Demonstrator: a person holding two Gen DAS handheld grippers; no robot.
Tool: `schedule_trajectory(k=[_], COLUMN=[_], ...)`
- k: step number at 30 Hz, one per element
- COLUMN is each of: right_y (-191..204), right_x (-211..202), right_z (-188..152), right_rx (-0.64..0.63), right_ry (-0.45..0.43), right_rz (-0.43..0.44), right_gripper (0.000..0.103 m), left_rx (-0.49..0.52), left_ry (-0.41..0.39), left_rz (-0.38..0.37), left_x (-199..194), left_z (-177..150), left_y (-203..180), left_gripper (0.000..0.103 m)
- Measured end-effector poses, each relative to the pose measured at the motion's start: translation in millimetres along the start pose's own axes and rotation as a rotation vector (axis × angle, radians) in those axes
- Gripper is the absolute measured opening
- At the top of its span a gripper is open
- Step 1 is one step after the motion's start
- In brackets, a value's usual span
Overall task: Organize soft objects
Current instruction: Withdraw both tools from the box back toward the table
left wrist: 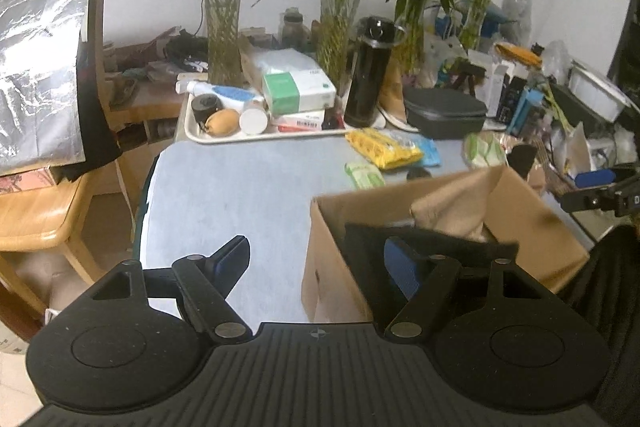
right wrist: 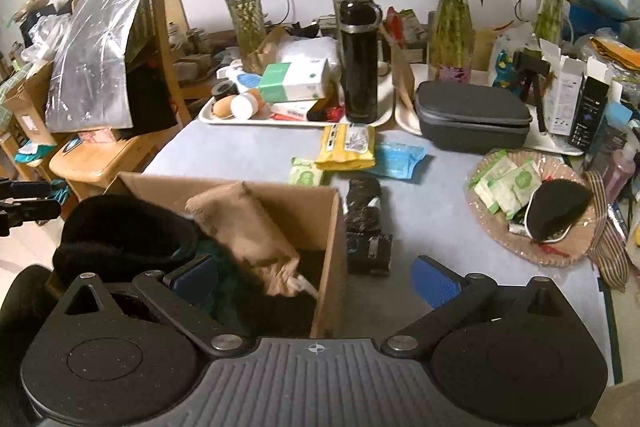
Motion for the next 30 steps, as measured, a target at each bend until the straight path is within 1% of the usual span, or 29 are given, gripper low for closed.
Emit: schedule_trajectory(k=[7,9,12,14,18,23,30], right_y=[-20.6,-26.2,-32.7,-39.2,-50.5,-60.9,-76.1], right_x=[2.6,6.7,14.8,21.4,37.8,60.4,104.0], right_z=[23.8,26.4,29.0,30.0,33.5,36.0,28.6], right_rx=[0.002,0.002,0.019,0.037,0.051,0.038,0.041], right_ry=[-0.006,-0.005,-0.02,-0.019,-0.026,-0.024,0.034], right_rz=[-0.037,-0.045,-0.026,-0.038,-0.046,-0.056,-0.064], right_gripper=[0.103,0.103,0.103,0.103,0.103,0.103,0.102], left_rx=[0.003,0.014,0.018,0.013,0.013,0.028,0.021], left_ry=[-0.039,-0.043,-0.051,-0.055,-0.052,-0.045,-0.041], left_rz=[-0.04,-0.04,-0.041,-0.049,-0.084,-0.097,-0.108], left_x=[9.7,15.8,24.0,27.9,35.1,47.6,64.8], left_z=[28.5,33.6,39.6,42.9,46.8,49.5,54.0], left_y=[-7.2,-8.6,-7.5,-6.8,-8.6,-9.1,-4.2], left_gripper=[0.074,0.074,0.074,0.074,0.074,0.074,0.074])
Point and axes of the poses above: each gripper's, at about its wrist camera, not at the fingertips, and x roughly the way its jaws point, y to its left, z to its top, the point moved 9 cm from there along x, roughly the way its jaws point, and after that the axes turned 14 degrees about -x, right-handed, at the moved point
